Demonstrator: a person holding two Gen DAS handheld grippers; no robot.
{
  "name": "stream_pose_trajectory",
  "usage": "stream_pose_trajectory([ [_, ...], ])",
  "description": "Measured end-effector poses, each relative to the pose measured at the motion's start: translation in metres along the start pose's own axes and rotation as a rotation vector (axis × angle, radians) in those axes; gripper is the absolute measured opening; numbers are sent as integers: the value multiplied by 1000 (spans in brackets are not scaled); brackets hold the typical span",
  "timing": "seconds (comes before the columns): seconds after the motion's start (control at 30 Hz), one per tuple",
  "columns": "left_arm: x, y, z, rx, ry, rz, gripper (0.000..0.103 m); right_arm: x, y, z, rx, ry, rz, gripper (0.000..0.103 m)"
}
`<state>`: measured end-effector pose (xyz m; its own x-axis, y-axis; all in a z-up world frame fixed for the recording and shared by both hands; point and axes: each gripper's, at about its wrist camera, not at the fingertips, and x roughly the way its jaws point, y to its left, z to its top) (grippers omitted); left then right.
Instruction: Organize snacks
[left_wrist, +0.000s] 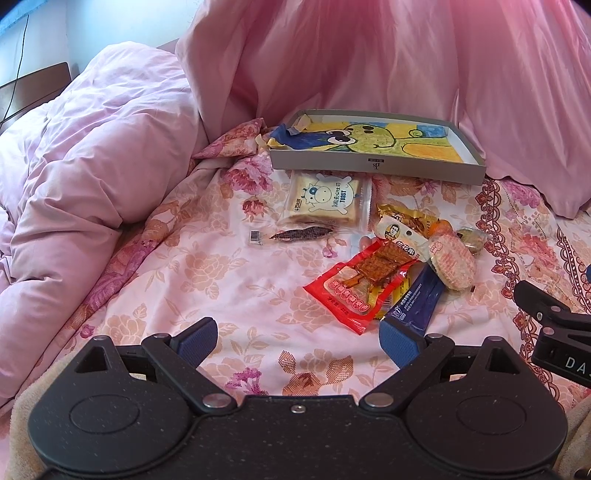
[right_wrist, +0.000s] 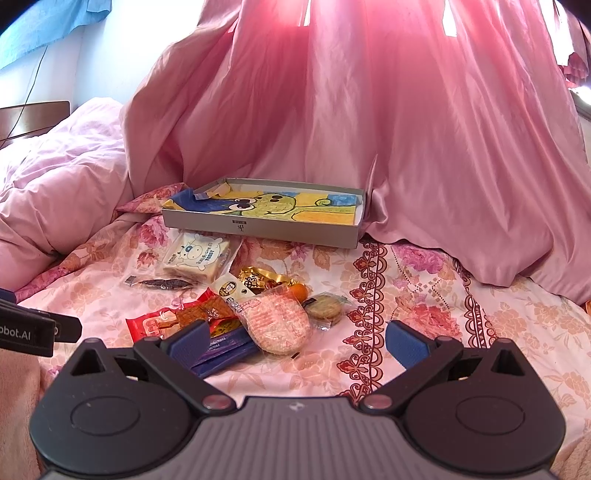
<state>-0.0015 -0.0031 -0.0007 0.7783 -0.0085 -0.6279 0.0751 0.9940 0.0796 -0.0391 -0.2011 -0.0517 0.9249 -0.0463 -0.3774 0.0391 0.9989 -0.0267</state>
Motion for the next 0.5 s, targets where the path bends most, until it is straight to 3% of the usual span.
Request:
stream_pose_trajectory([
  [0.5,-2,0,-2,0,3,-2,95,0,0,-1,-3,6,2,103],
])
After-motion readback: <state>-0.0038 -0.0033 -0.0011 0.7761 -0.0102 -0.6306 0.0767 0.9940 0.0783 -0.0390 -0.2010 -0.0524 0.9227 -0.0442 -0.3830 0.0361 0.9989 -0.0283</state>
